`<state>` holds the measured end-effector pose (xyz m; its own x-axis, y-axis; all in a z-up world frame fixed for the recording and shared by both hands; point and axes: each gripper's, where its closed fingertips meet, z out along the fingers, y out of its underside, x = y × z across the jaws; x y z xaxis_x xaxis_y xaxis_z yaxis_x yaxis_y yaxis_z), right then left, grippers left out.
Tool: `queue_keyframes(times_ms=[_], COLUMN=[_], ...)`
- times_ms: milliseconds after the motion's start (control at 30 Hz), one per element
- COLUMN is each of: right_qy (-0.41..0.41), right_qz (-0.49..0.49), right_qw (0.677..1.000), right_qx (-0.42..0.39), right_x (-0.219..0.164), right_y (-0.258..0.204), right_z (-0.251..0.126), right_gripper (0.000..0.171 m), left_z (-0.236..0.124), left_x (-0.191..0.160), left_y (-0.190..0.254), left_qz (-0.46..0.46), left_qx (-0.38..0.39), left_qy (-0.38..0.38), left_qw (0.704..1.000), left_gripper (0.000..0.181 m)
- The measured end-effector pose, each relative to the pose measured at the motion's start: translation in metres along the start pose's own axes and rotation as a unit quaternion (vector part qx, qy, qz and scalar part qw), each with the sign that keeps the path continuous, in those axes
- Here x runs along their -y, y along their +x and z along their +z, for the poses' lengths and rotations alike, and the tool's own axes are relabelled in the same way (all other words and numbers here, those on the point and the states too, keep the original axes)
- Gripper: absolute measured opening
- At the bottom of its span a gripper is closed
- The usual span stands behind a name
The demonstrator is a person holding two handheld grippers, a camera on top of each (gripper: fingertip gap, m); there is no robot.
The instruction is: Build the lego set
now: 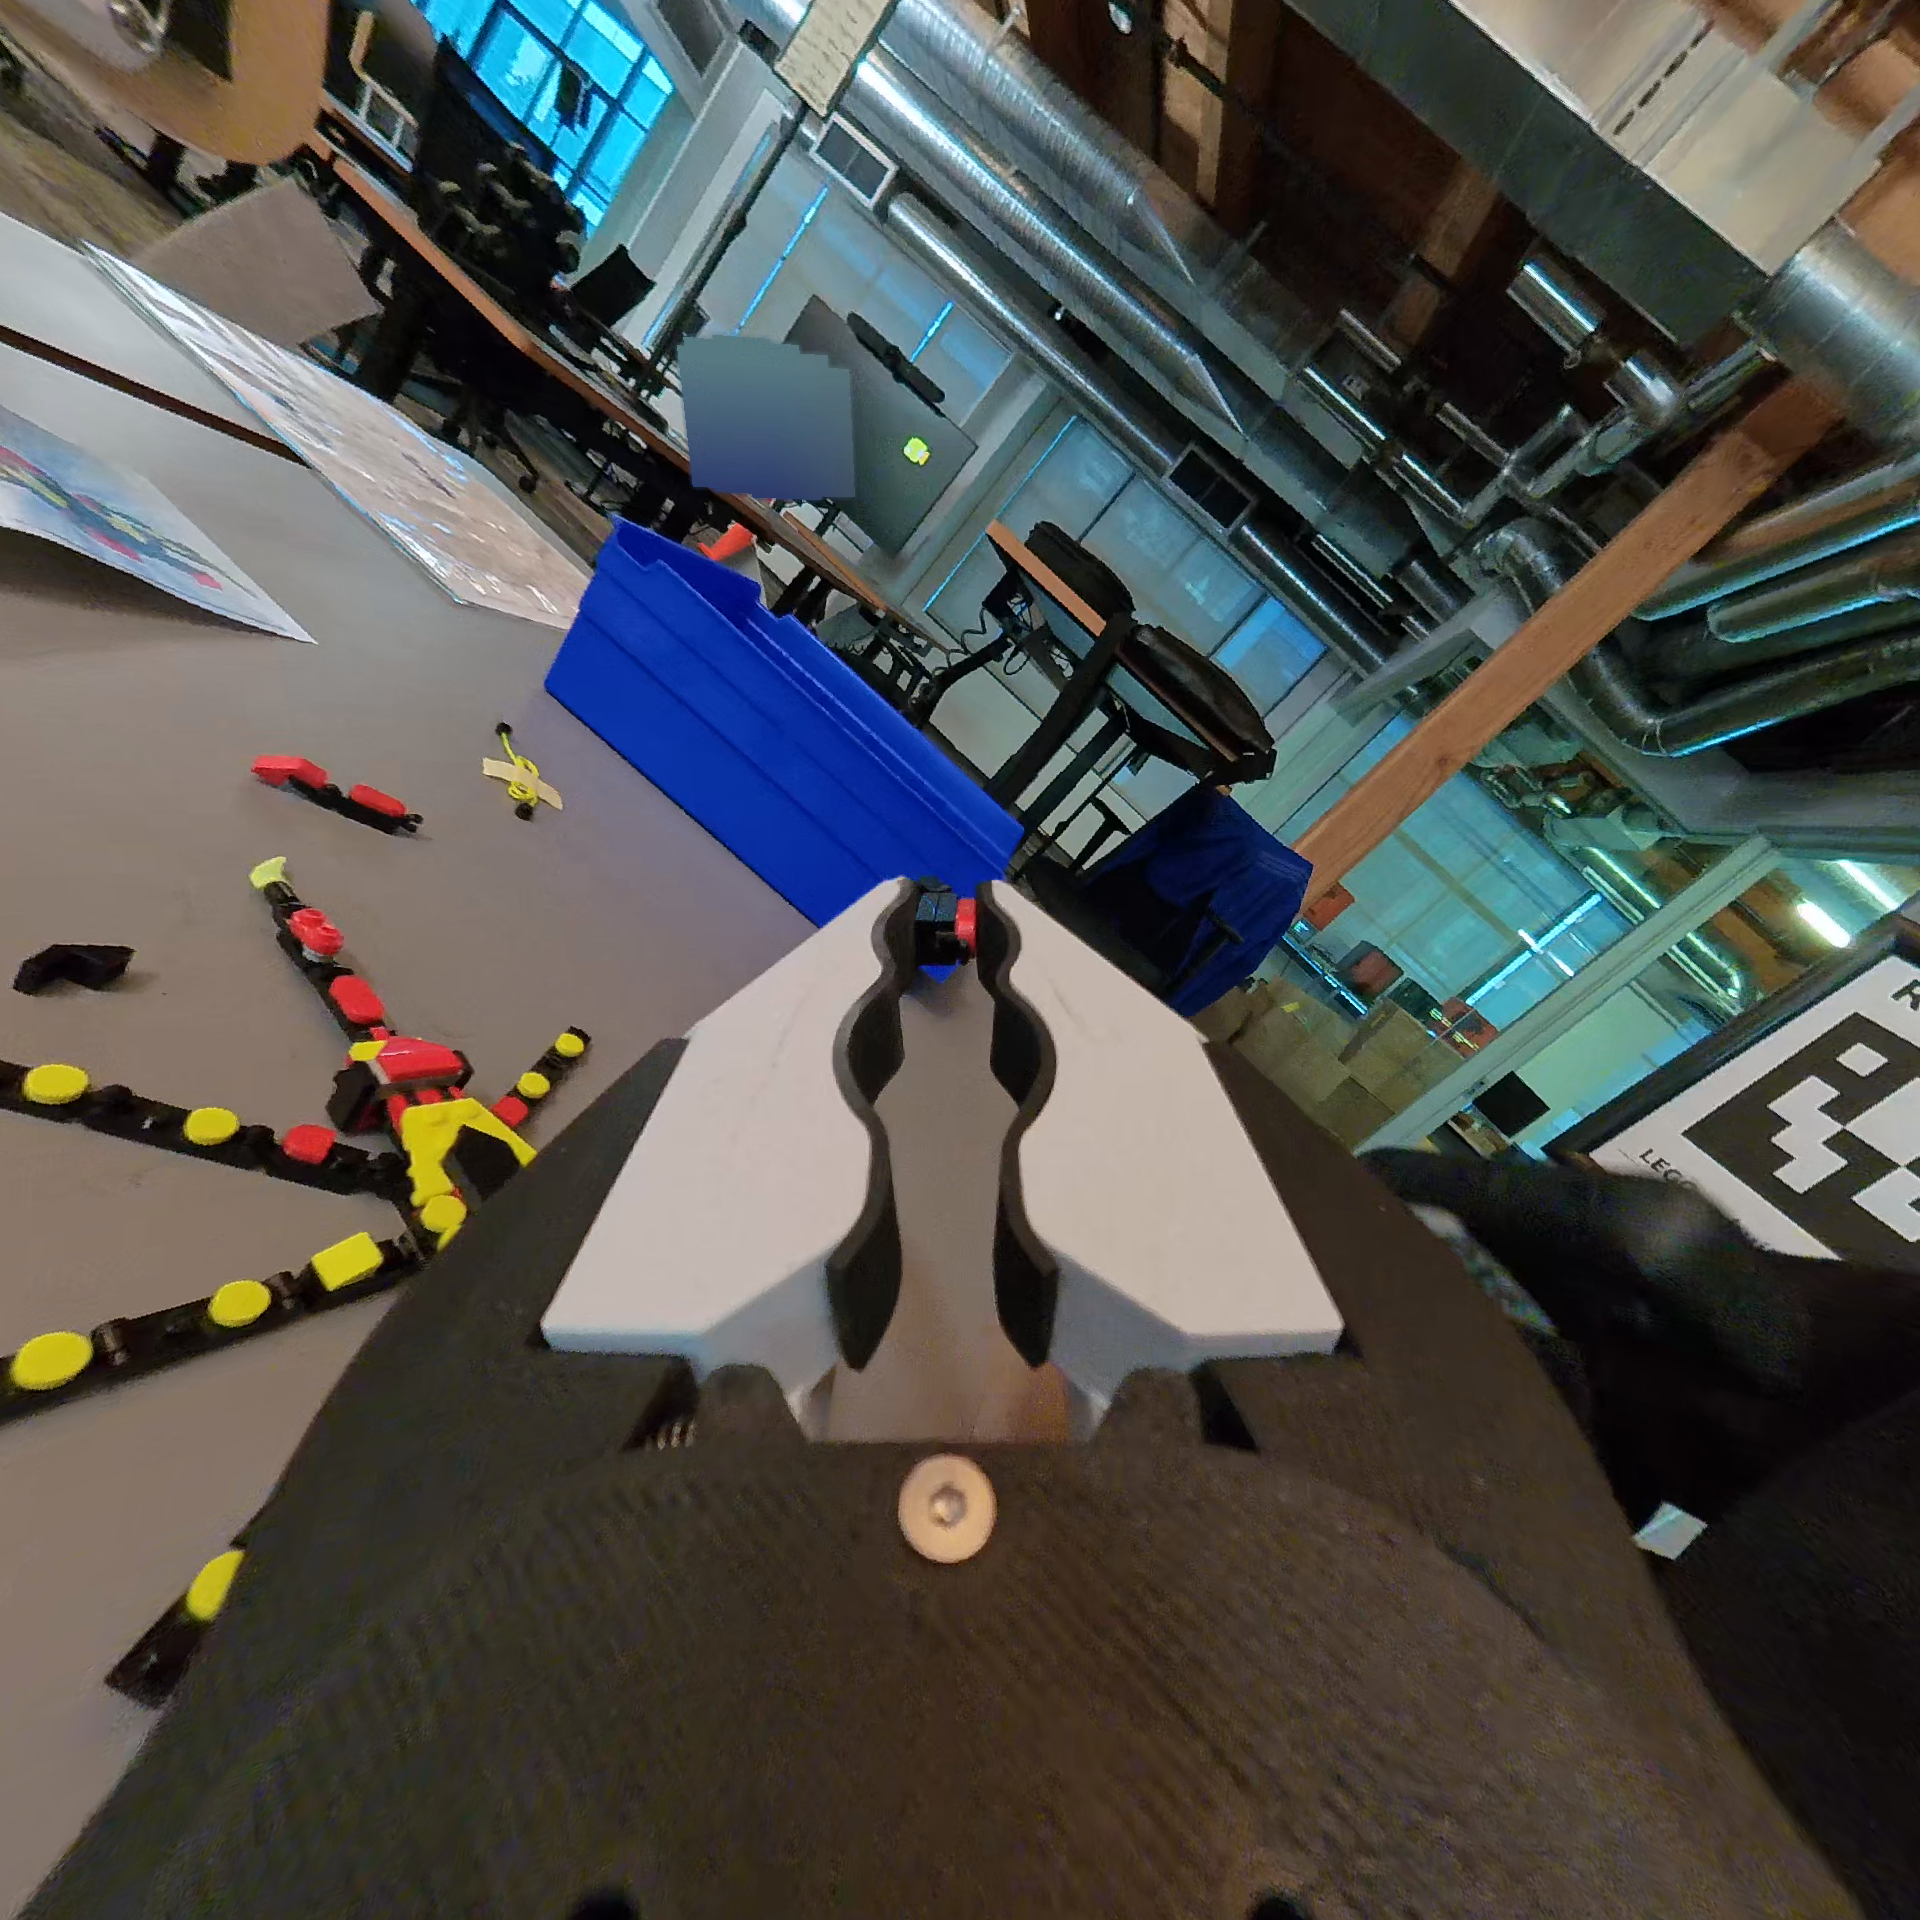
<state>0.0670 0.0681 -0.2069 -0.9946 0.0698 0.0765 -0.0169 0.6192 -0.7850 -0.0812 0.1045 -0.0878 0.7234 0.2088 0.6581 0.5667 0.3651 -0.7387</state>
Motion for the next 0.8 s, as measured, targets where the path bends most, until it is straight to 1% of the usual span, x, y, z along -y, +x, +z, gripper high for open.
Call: queue_keyframes(times_ms=[67, 133, 233, 333, 400, 433, 533, 633, 667, 700, 800], right_qy=[0.019, 0.013, -0.046, -0.127, -0.17, -0.185, -0.184, -0.176, -0.176, -0.181, -0.191], right_qz=[0.021, 0.024, 0.01, 0.012, -0.023, -0.035, -0.02, 0.017, 0.028, 0.032, 0.016], right_qw=[1.0, 1.0, 0.999, 0.992, 0.985, 0.982, 0.983, 0.984, 0.983, 0.982, 0.981], right_qx=[-0.01, -0.009, -0.002, 0.003, -0.005, -0.001, 0.012, 0.033, 0.042, 0.046, 0.034], right_x=[0.003, -0.005, -0.028, -0.055, -0.072, -0.078, -0.082, -0.08, -0.08, -0.081, -0.081], right_y=[0.01, 0.011, 0.0, -0.006, -0.005, -0.007, -0.012, -0.013, -0.015, -0.016, -0.016], right_z=[-0.017, -0.023, -0.004, 0.022, 0.031, 0.035, 0.041, 0.047, 0.049, 0.051, 0.049], right_gripper=[0.0, 0.0, 0.0, 0.008, 0.011, 0.015, 0.011, 0.013, 0.01, 0.006, 0.006], left_z=[-0.002, -0.004, -0.003, -0.001, 0.0, 0.0, -0.002, -0.003, -0.003, -0.003, -0.002], left_x=[0.003, 0.005, 0.005, 0.0, -0.001, -0.001, 0.001, 0.001, 0.001, 0.001, 0.0], left_y=[-0.003, -0.005, -0.005, -0.004, -0.003, -0.003, -0.005, -0.006, -0.006, -0.006, -0.005], left_qz=[0.001, -0.002, -0.013, -0.014, -0.01, -0.01, -0.018, -0.031, -0.034, -0.036, -0.035], left_qx=[0.005, 0.009, 0.005, 0.002, 0.002, 0.002, 0.0, -0.003, -0.005, -0.006, -0.007], left_qy=[0.005, 0.009, 0.014, 0.004, 0.0, 0.0, 0.004, 0.007, 0.007, 0.007, 0.004], left_qw=[1.0, 1.0, 1.0, 1.0, 1.0, 1.0, 1.0, 0.999, 0.999, 0.999, 0.999], left_gripper=[0.006, 0.007, 0.006, 0.006, 0.006, 0.006, 0.006, 0.006, 0.006, 0.006, 0.006])
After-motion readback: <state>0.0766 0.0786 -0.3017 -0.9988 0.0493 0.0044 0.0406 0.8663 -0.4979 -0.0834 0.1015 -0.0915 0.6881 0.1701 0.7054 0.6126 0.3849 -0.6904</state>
